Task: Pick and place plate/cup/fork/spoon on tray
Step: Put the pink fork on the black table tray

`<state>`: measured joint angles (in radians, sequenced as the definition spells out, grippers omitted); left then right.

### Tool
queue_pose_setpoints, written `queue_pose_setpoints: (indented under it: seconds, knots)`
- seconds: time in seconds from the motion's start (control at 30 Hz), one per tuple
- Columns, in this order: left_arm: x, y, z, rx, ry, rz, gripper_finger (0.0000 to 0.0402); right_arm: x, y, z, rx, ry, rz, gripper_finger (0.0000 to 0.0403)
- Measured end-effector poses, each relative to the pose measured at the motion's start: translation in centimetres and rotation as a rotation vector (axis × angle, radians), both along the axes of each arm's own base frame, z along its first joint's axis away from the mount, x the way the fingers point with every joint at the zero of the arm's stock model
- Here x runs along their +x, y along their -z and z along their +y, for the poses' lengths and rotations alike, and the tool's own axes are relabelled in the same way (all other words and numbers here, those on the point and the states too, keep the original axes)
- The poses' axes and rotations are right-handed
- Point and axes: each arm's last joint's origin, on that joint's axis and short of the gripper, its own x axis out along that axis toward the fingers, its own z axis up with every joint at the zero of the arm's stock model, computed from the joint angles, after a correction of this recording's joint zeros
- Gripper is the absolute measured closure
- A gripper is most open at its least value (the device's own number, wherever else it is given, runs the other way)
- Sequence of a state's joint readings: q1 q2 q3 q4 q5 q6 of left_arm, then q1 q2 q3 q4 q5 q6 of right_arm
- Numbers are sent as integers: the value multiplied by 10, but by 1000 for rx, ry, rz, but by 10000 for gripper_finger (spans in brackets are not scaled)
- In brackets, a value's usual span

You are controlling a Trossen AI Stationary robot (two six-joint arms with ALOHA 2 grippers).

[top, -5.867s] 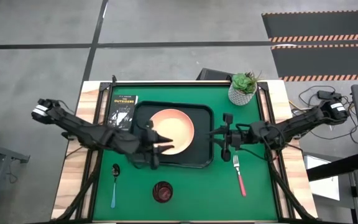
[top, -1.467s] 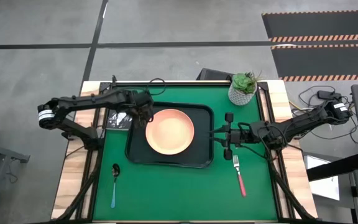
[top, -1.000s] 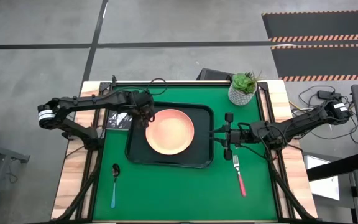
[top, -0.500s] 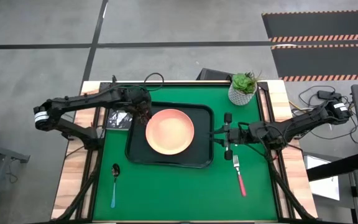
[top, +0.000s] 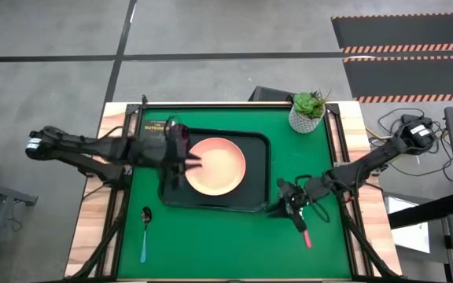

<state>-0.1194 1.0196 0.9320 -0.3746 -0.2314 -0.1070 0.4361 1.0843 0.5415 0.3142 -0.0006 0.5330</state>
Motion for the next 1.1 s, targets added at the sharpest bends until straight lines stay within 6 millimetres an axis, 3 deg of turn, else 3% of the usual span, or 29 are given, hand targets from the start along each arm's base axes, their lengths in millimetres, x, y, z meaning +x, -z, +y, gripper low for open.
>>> queue_pose_setpoints:
  seconds: [0.23, 0.47, 0.6, 0.83, 1.1]
  knots:
    - [-4, 19, -41, 31, 208, -283, 329, 7, 5, 39, 181, 20, 303, 332]
    - [-7, 41, -47, 13, 231, -311, 329, -10, 10, 55, 137, 326, 964, 349]
    - [-7, 44, -47, 18, 232, -294, 329, -22, 10, 54, 0, 505, 1179, 355]
    - [-7, 45, -47, 26, 235, -294, 329, -28, 20, 49, -5, 649, 1234, 341]
    - [-7, 45, -47, 28, 235, -290, 329, -33, 40, 45, 9, 734, 1257, 272]
